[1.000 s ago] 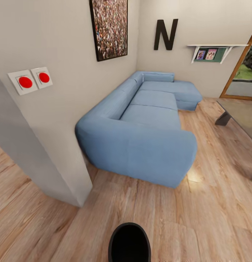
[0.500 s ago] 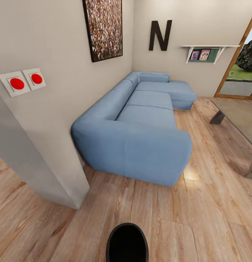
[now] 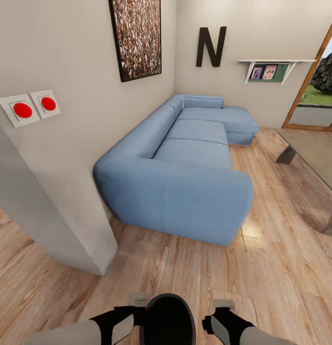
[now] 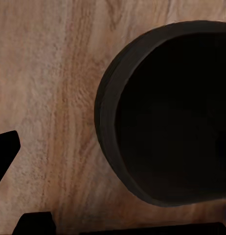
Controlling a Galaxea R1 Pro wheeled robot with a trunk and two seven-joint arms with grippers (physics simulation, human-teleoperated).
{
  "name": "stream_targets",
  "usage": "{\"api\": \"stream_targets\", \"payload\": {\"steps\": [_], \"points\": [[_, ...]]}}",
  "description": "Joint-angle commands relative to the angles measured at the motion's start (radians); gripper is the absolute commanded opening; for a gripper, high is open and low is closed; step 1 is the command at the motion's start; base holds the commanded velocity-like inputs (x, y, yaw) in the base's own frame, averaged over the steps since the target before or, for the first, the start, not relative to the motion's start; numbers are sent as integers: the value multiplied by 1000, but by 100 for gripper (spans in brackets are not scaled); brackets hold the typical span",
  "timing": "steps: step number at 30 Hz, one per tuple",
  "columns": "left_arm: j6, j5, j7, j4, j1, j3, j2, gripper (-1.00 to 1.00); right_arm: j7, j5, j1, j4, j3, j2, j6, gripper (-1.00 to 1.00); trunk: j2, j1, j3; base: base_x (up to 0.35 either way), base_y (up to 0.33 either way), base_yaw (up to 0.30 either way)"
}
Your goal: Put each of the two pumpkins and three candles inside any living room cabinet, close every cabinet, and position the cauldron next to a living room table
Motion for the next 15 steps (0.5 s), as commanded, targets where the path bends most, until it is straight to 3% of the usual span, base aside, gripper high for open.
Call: {"api": "stream_targets", "payload": {"steps": [1, 5, 8, 11, 15], "points": [[29, 0, 0, -2, -29, 0, -7, 100, -3, -2, -19, -9, -2, 2, 6, 100, 0, 0, 0, 0, 0, 0], [76, 0, -1, -7, -112, 0, -19, 100, -7, -26, -75, -22, -3, 7, 15, 100, 0, 0, 0, 0, 0, 0], [123, 0, 3, -33, -160, 1, -32, 100, -7, -87, -119, -24, -3, 6, 59, 100, 0, 0, 0, 0, 0, 0], [156, 0, 21, -55, -174, 0, -35, 100, -7, -133, -134, -24, -3, 7, 114, 100, 0, 0, 0, 0, 0, 0], [161, -1, 40, -79, -178, -2, -34, 100, -5, -155, -140, -21, -3, 8, 140, 100, 0, 0, 0, 0, 0, 0]]}}
